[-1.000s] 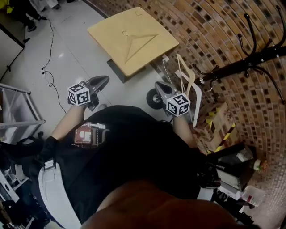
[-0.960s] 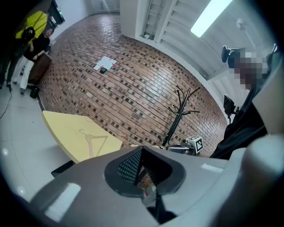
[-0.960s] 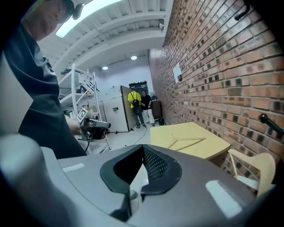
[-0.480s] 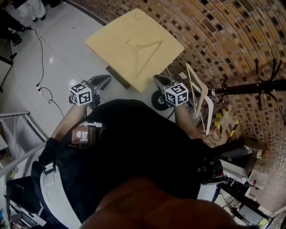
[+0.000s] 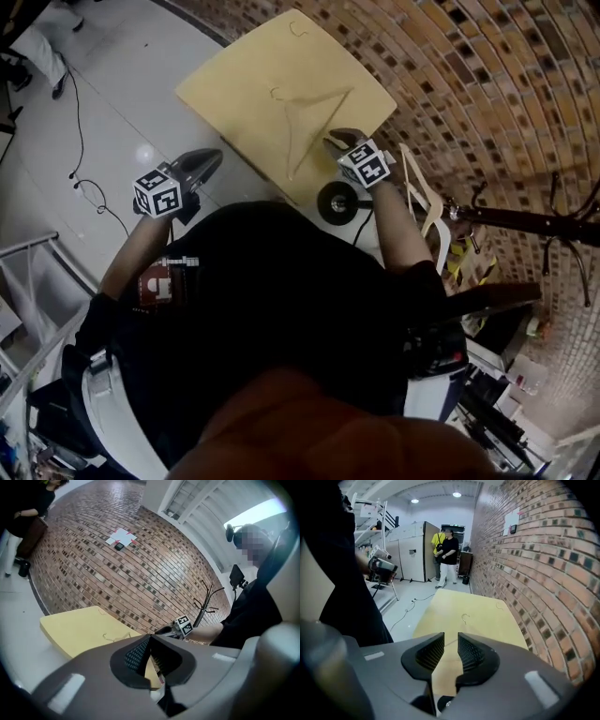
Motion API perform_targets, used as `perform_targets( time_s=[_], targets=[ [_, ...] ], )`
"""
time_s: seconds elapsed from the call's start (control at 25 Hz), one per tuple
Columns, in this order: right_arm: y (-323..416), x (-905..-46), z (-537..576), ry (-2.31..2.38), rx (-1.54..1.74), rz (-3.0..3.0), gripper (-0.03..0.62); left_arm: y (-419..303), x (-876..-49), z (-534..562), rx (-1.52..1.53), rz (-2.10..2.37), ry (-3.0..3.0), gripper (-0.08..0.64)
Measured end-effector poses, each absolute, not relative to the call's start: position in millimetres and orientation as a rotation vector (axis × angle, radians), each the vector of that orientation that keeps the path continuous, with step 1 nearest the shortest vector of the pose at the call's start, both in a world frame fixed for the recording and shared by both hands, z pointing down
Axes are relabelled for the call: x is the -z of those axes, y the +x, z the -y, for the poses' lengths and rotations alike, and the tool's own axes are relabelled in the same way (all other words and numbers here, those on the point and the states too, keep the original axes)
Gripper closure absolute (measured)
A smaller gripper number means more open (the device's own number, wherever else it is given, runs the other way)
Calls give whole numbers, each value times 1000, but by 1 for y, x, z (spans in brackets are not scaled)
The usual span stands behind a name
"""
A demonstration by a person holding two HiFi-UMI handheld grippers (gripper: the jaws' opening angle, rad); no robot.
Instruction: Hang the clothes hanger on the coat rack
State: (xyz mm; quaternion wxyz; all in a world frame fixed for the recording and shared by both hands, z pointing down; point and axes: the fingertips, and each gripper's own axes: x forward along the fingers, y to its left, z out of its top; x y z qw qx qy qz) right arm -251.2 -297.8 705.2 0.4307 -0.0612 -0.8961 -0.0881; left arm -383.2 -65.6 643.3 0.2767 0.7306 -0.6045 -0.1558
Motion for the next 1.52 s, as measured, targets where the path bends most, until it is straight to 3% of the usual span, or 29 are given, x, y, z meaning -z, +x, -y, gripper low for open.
perform_targets(
  time_s=[0.52,1.0,1.44,1.52],
  targets=[
    [-321,-801,417,-486,422,2024,442,-379,-665,152,378,1822,1750,560],
    [-349,-875,425,-793,689,1736,335,-364,-694,176,358,1785,1679,558],
    [-345,-905,433,-929,591,1614,389,-377,-692,165,393,1831,1598,560],
    [-347,-903,431,-936,620,1600,461,-377,-693,164,396,1829,1596,558]
  ],
)
